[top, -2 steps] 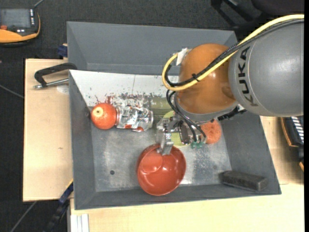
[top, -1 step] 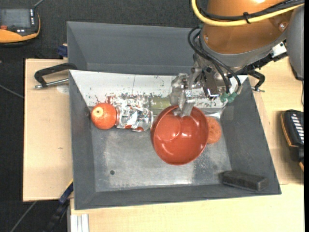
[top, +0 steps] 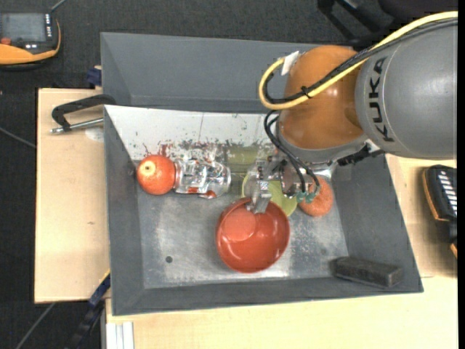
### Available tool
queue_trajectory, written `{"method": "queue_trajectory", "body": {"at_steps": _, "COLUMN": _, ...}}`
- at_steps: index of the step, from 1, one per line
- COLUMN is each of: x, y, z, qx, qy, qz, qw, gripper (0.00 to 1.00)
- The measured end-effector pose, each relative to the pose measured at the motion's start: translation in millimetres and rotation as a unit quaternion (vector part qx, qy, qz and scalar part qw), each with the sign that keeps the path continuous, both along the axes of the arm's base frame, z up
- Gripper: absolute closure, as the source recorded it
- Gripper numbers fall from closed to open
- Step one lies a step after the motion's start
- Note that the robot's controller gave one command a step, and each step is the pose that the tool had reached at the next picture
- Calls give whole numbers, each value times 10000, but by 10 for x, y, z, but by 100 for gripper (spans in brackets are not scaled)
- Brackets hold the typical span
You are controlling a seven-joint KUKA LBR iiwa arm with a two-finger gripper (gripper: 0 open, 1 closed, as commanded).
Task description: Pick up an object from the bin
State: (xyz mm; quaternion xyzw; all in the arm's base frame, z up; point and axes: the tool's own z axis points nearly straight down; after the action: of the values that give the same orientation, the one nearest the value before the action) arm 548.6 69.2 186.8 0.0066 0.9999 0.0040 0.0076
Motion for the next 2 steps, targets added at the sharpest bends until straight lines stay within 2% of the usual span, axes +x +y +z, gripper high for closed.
{"method": "queue_trajectory", "body": {"at_steps": 1, "x": 197, "y": -242, "z": -1167, "qx": 8, "qy": -24, "qz": 226, "qw": 9997, "gripper": 100}}
{"method": "queue_trajectory", "body": {"at_steps": 2, "x": 343, "y": -455, "z": -92, "qx": 14, "qy": -83, "qz": 111, "qw": 9999, "gripper": 100}}
